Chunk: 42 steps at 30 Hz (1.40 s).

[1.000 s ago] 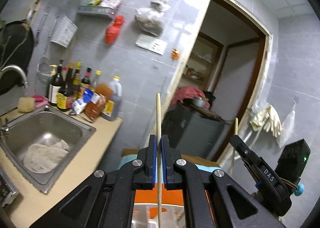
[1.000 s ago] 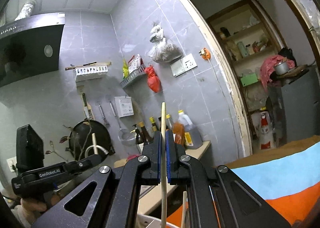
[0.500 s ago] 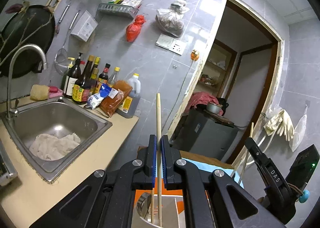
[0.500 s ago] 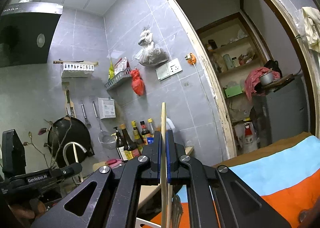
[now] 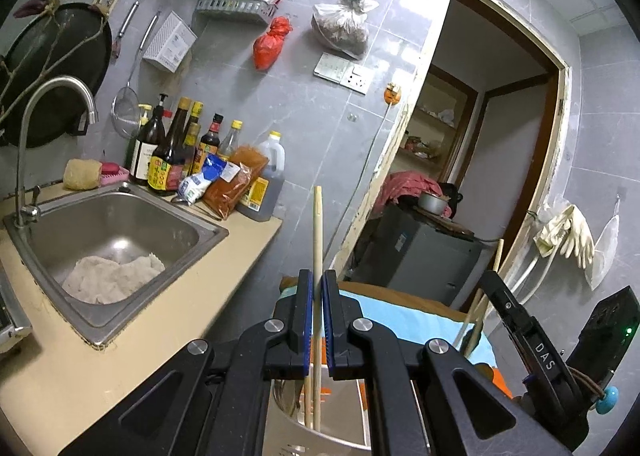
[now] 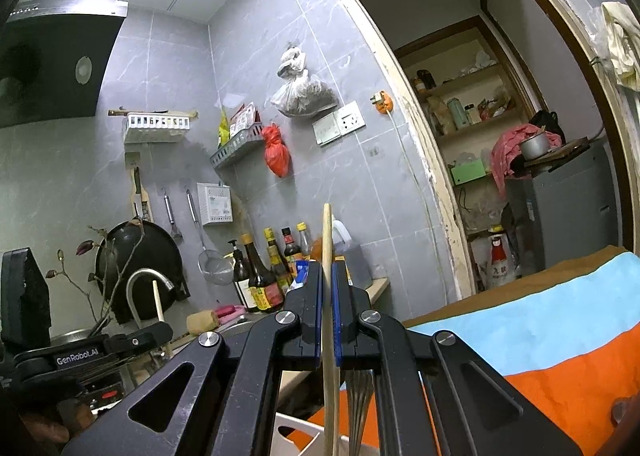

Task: Organize utensils
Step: 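Lower the chopsticks into the basket and open both tools, then move both tools back toward the two metal spoons on the cloth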

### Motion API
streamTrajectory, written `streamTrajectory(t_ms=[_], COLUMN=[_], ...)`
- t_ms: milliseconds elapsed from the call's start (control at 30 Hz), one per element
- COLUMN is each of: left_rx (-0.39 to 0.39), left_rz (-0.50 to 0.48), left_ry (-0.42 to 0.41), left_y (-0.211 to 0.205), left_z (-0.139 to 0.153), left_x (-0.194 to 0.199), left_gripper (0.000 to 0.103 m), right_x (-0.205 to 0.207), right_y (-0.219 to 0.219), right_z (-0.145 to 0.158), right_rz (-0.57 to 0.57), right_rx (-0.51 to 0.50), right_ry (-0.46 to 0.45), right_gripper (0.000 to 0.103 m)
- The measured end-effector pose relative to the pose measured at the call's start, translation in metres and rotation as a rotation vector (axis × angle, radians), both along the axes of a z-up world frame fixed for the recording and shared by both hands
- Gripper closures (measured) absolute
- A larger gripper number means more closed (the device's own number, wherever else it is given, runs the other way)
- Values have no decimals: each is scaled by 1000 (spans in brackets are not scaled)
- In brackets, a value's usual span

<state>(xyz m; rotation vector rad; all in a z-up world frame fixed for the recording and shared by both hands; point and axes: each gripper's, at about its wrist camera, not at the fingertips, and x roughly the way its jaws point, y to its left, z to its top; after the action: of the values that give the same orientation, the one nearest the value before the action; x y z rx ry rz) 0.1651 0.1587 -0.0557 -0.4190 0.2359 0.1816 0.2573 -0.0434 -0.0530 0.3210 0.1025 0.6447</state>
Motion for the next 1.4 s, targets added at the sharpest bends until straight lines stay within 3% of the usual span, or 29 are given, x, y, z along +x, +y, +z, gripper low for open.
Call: streamTrajectory(t_ms=[100,233,300,367,433,533,700,767,967,1400], left_rx=[-7,-31,-36,-36,-30,-24,18,43,103,172], left_rz=[3,4,1,-4,-5,-12,-37,-57,-132,-298], left_ry=[23,22,21,15,12,10,8,-3,-6,-34], left_y=[0,0,-1,-2,-4,-11,-32,-45,-94,-207], left_z=[-2,-3,-1,2,6,15,33,41,53,48], left_x=[0,-2,-3,-5,-5,-4,2,6,25,52], left_gripper=[90,71,63,60,54,37,13,3,0,0], right_x=[-1,-5,-7,-9,-12,-15,-18,-22,-33,-55], right_y=[-2,-7,-10,-15,-22,-31,-57,-69,-113,-218], right_z=[-2,-4,-3,-2,3,12,31,40,59,74], right_rz=[3,2,1,-2,-10,-35,-122,-161,-289,-479], right_rx=[-12,-24,-30,-29,-26,-42,-66,-77,-138,-191], right_ry=[17,41,56,63,62,59,71,68,71,78], right_gripper=[98,96,89,67,65,63,43,29,9,3])
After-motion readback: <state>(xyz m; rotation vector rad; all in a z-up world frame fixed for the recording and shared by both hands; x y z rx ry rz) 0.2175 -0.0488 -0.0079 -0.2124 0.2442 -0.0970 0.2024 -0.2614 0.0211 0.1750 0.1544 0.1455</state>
